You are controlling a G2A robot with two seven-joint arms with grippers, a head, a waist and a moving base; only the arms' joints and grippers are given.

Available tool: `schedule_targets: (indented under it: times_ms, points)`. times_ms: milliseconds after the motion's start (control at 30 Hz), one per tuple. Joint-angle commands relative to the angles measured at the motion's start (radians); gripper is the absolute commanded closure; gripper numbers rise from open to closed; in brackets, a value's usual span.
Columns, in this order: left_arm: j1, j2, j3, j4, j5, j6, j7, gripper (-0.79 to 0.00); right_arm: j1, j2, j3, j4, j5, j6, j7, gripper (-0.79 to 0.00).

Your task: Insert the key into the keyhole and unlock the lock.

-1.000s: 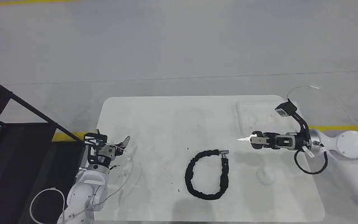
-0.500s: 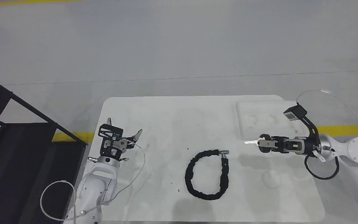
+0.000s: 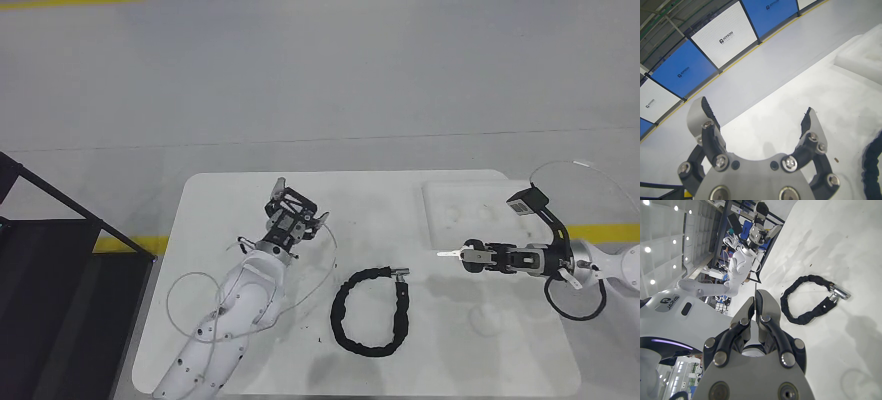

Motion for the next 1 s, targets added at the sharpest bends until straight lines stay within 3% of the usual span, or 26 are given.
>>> schedule_targets:
  times_ms: [0,200,667,800,967]
  points:
    - [-0.053,-0.019,0.077,0.057,0.034,0.016,-0.015,-0.785,0.000,0.000,0.000,0.000,0.000,0.000,0.000,0.000]
    - [-0.142,-0.066,0.251,0.170,0.148,-0.004,-0.032,-0.785,0.000,0.000,0.000,0.000,0.000,0.000,0.000,0.000]
    - [-0.139,-0.068,0.258,0.177,0.150,-0.006,-0.035,-0.785,0.000,0.000,0.000,0.000,0.000,0.000,0.000,0.000]
    - [-0.137,-0.064,0.197,0.142,-0.059,-0.259,-0.242,-0.785,0.000,0.000,0.000,0.000,0.000,0.000,0.000,0.000]
    - [-0.157,-0.058,0.160,0.068,-0.184,-0.480,-0.483,-0.785,0.000,0.000,0.000,0.000,0.000,0.000,0.000,0.000]
